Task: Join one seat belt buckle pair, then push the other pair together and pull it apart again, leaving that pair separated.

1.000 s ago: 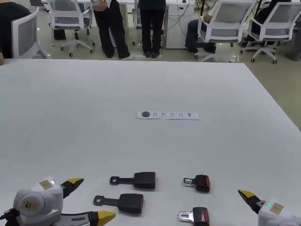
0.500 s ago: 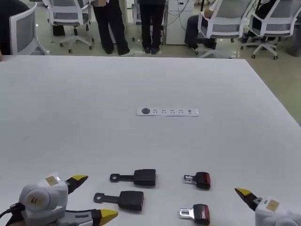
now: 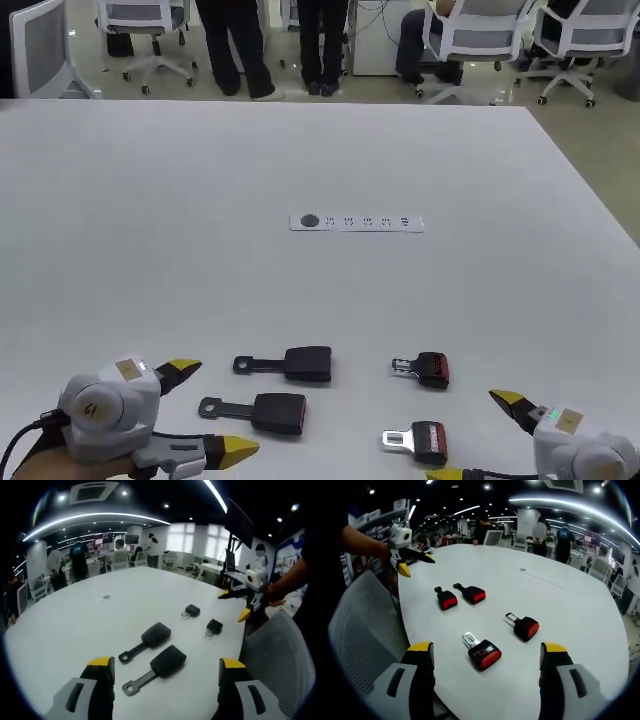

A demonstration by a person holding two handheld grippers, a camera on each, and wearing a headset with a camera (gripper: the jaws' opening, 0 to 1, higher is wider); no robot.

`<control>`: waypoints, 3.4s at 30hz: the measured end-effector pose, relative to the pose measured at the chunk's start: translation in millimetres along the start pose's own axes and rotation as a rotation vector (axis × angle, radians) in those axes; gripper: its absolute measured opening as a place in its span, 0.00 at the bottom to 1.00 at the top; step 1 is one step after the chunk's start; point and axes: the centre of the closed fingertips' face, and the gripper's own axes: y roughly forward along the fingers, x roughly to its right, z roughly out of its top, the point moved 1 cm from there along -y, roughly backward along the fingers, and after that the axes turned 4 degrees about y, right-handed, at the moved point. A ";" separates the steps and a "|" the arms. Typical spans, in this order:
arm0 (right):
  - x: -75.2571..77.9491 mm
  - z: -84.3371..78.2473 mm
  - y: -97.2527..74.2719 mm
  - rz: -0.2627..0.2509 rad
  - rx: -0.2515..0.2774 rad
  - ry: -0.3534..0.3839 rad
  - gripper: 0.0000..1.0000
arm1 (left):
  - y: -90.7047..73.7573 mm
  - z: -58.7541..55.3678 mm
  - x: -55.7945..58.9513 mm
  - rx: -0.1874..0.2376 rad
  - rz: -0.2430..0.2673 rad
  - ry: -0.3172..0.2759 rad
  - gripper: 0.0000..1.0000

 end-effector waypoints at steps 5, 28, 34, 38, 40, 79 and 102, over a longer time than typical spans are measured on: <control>-0.8 -2.8 5.9 0.018 -0.017 -0.006 0.86 | 7.3 0.8 1.8 -0.021 -0.022 0.021 0.87; -4.2 -13.7 32.0 0.106 -0.093 -0.014 0.80 | 38.9 -19.1 -1.9 -0.117 -0.124 0.102 0.80; -1.7 -18.7 39.0 0.128 -0.105 -0.013 0.78 | 53.0 -24.2 -3.6 -0.133 -0.151 0.114 0.78; -1.3 -20.2 41.7 0.141 -0.111 -0.012 0.75 | 62.9 -33.7 -4.3 -0.154 -0.179 0.137 0.76; -2.1 -21.2 43.2 0.151 -0.119 -0.015 0.75 | 70.3 -31.3 0.1 -0.169 -0.196 0.151 0.75; -7.5 -42.4 57.9 0.314 -0.255 -0.163 0.46 | 104.7 -63.1 4.3 -0.300 -0.407 0.407 0.43; -5.1 -40.6 68.4 0.316 -0.274 -0.182 0.37 | 107.4 -65.3 4.2 -0.333 -0.428 0.467 0.36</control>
